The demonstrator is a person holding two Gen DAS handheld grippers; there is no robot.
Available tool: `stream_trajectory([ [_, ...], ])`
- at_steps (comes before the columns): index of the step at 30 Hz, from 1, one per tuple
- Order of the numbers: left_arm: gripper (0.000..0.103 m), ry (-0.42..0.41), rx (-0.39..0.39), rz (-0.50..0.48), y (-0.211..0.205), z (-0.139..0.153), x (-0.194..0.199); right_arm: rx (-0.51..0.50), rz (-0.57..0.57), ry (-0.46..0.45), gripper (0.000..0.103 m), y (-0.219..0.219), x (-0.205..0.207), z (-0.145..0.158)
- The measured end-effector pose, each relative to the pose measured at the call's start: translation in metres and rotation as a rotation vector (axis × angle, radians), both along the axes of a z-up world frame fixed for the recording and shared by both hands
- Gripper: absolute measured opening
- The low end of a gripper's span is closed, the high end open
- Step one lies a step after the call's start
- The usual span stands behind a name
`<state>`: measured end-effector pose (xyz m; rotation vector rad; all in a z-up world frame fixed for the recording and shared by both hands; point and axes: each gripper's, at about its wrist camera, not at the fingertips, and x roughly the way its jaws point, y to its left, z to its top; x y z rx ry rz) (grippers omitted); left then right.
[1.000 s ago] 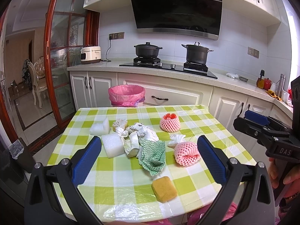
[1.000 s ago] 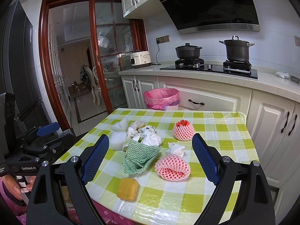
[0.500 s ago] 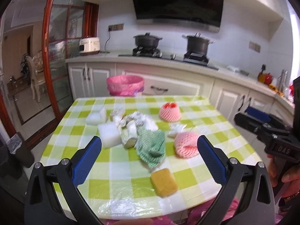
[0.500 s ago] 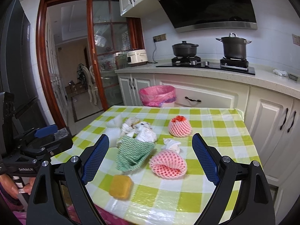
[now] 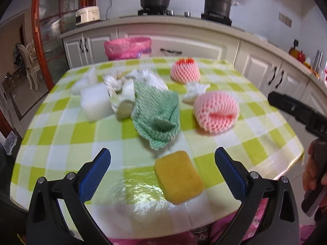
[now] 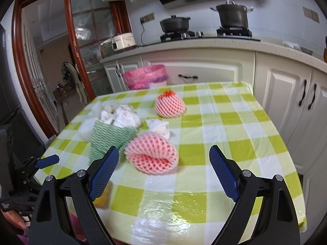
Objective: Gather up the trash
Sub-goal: 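Grasp the yellow sponge with the left tool while the right tool grasps the pink foam net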
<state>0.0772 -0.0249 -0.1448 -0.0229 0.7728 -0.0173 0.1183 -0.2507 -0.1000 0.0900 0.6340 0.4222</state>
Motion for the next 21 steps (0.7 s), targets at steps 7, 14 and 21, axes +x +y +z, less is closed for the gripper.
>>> stream_trajectory([
  [7, 0.091, 0.096, 0.006, -0.013, -0.005, -0.043, 0.023, 0.0, -0.008, 0.037, 0.085, 0.0, 0.017, -0.019],
  [14, 0.068, 0.131, -0.064, 0.014, 0.014, -0.058, 0.028, -0.037, 0.045, 0.091, 0.085, 0.022, 0.042, -0.036],
  [21, 0.049, 0.109, -0.073, 0.03, 0.03, -0.054, 0.024, -0.112, 0.122, 0.141, 0.085, 0.048, 0.065, -0.052],
])
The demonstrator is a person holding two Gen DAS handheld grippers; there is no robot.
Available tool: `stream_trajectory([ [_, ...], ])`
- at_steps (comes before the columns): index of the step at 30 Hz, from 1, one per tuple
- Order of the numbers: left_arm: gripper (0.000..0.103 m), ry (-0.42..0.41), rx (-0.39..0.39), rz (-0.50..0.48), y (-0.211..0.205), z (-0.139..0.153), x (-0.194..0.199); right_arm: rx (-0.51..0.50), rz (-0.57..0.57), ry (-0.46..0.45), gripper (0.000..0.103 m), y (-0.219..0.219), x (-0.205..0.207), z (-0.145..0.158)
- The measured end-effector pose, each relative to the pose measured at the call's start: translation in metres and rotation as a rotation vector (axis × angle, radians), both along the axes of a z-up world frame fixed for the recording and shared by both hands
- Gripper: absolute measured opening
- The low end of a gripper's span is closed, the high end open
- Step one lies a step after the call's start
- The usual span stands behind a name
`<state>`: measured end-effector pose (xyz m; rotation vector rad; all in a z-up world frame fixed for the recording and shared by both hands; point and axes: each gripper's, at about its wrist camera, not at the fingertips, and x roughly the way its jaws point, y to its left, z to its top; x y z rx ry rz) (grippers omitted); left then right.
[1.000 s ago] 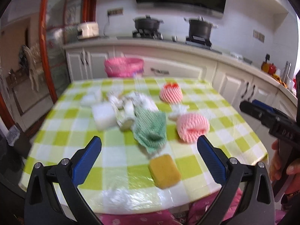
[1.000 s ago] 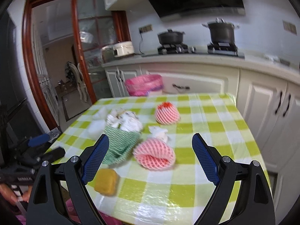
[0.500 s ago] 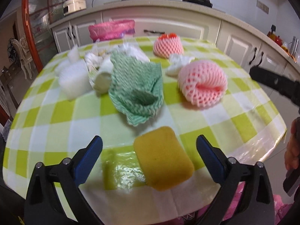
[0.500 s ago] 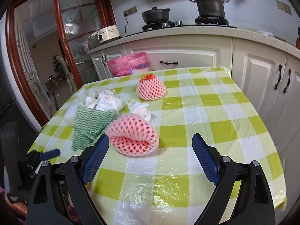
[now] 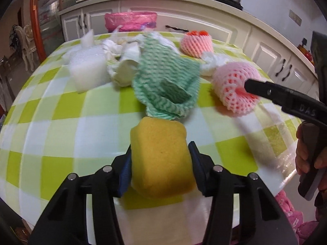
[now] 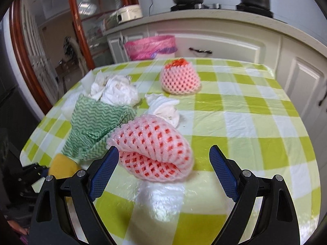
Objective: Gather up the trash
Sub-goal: 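Grasp the yellow sponge with the left tool while the right tool grasps the pink foam net, then carry sponge and foam net to the pink bin and open both tools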
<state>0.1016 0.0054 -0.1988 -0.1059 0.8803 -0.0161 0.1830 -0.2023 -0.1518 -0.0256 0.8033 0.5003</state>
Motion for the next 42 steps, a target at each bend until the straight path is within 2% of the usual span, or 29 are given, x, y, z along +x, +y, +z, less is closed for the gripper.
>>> stream_trajectory([
  [4, 0.049, -0.036, 0.039, 0.04, 0.02, 0.009, -0.001, -0.002, 0.03, 0.042, 0.085, 0.007, 0.003, -0.009],
  [8, 0.05, -0.048, 0.065, 0.072, 0.036, 0.011, 0.0, 0.035, 0.075, 0.026, 0.085, 0.016, -0.002, -0.002],
  [11, 0.051, -0.034, 0.03, 0.092, 0.051, 0.009, 0.005, -0.006, 0.06, -0.023, 0.085, 0.022, -0.005, 0.006],
  [13, 0.051, -0.027, 0.013, 0.101, 0.056, 0.007, 0.007, 0.001, 0.049, -0.052, 0.085, 0.023, -0.005, 0.012],
  [15, 0.051, -0.019, -0.004, 0.1, 0.056, 0.005, 0.011, 0.013, 0.057, -0.043, 0.085, 0.023, -0.001, 0.014],
  [18, 0.049, -0.012, -0.023, 0.088, 0.053, 0.002, 0.016, -0.032, 0.052, -0.035, 0.085, 0.025, 0.003, 0.009],
  [23, 0.044, -0.034, -0.024, 0.082, 0.055, 0.003, 0.014, -0.001, 0.066, 0.016, 0.083, 0.015, 0.005, -0.002],
  [25, 0.042, -0.059, -0.008, 0.077, 0.055, 0.009, 0.01, 0.0, 0.079, 0.012, 0.08, 0.014, 0.002, -0.001],
  [27, 0.041, -0.092, 0.017, 0.067, 0.053, 0.018, 0.006, 0.007, 0.085, -0.002, 0.068, 0.012, -0.002, 0.002],
  [29, 0.041, -0.123, 0.051, 0.06, 0.049, 0.026, 0.002, 0.031, 0.098, 0.002, 0.063, 0.01, -0.002, 0.004],
  [35, 0.041, -0.176, 0.09, 0.058, 0.047, 0.046, -0.008, 0.077, 0.103, -0.02, 0.061, 0.006, -0.008, 0.016],
  [42, 0.041, -0.226, 0.109, 0.055, 0.046, 0.077, 0.003, 0.13, 0.085, -0.098, 0.061, -0.003, -0.002, 0.053],
])
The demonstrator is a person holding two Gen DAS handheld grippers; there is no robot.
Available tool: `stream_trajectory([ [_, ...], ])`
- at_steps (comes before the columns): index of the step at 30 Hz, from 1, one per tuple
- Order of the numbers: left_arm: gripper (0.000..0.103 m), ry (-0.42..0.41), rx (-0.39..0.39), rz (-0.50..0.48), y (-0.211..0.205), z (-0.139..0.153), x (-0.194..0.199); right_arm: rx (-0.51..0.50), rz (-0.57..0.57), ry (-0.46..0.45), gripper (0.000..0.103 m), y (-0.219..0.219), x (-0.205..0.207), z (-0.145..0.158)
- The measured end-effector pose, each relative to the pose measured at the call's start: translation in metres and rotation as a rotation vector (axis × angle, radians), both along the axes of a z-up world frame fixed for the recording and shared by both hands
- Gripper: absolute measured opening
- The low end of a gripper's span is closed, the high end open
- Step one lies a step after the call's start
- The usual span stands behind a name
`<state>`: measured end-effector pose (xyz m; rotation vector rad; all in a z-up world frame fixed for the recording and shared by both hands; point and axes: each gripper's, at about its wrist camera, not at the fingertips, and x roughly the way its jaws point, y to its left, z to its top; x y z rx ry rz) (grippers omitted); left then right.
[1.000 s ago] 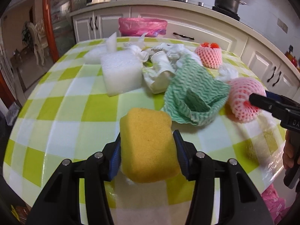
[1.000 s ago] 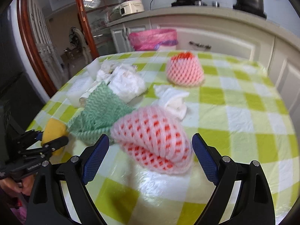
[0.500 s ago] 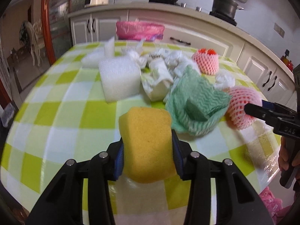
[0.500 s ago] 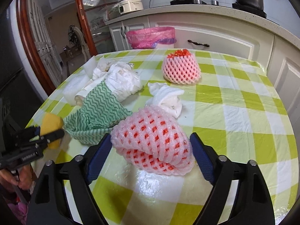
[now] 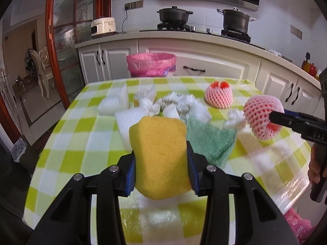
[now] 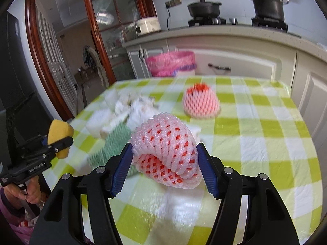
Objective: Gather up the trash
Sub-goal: 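Carry sponge and foam net to the pink bin and open both tools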
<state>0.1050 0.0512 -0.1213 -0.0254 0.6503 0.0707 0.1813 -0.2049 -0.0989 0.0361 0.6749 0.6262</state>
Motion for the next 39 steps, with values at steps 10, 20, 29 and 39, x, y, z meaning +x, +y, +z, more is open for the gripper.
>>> stream_trajectory([
  [10, 0.041, -0.067, -0.021, -0.009, 0.019, 0.054, 0.056, 0.039, 0.019, -0.118, 0.061, 0.023, 0.057, 0.06],
  [20, 0.041, -0.102, -0.03, -0.022, 0.052, 0.098, 0.145, 0.084, 0.043, -0.176, 0.061, 0.062, 0.137, 0.102],
  [29, 0.041, -0.147, 0.003, -0.004, 0.072, 0.121, 0.257, 0.095, 0.049, -0.179, 0.062, 0.109, 0.236, 0.113],
  [39, 0.042, -0.137, -0.028, 0.014, 0.118, 0.117, 0.405, 0.099, 0.051, -0.11, 0.062, 0.157, 0.371, 0.075],
])
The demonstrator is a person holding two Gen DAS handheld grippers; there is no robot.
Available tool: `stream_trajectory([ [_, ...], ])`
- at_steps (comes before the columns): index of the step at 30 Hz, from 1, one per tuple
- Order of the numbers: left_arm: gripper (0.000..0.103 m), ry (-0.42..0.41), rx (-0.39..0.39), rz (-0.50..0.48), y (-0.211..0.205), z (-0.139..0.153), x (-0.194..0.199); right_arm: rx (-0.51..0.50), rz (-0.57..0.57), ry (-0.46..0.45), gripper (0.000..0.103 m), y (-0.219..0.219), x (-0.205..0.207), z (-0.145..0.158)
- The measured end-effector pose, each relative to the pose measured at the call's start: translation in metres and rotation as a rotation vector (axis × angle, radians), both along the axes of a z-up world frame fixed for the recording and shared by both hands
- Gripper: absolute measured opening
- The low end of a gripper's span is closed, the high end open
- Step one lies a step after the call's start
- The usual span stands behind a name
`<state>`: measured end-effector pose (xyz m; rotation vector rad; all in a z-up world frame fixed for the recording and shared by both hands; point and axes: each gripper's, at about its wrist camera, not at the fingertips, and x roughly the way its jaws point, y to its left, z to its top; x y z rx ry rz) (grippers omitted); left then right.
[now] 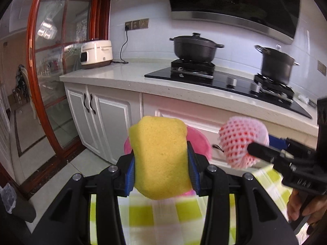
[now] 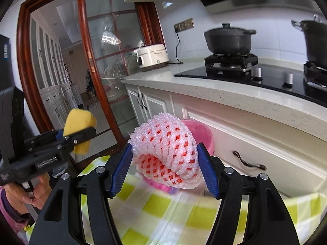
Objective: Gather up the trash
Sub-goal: 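Carry sponge and foam net to the pink bin and open both tools, then move both tools back over the table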
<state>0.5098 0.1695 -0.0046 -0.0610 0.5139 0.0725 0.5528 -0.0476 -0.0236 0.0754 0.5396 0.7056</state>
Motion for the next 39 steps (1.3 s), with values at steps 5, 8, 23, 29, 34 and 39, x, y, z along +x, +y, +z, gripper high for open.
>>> stream_trajectory([
  [5, 0.043, 0.014, -0.04, -0.001, 0.031, -0.008, 0.067, 0.005, 0.012, 0.013, 0.066, 0.029, 0.055, -0.02],
  [8, 0.046, 0.017, -0.063, -0.005, 0.042, -0.019, 0.094, 0.018, 0.029, 0.021, 0.074, 0.046, 0.086, -0.037],
  [23, 0.072, 0.016, -0.032, 0.05, 0.038, -0.047, 0.133, 0.109, 0.001, -0.016, 0.081, -0.017, 0.079, -0.035],
  [29, 0.072, 0.006, -0.024, 0.072, 0.018, -0.025, 0.112, 0.099, 0.002, -0.062, 0.081, -0.068, 0.004, 0.002],
  [34, 0.083, -0.034, -0.033, 0.095, 0.002, 0.001, 0.028, 0.025, 0.0, -0.125, 0.081, -0.087, -0.07, 0.027],
  [39, 0.091, -0.075, -0.027, 0.136, -0.006, 0.015, -0.072, 0.001, 0.006, -0.13, 0.082, -0.095, -0.151, 0.029],
])
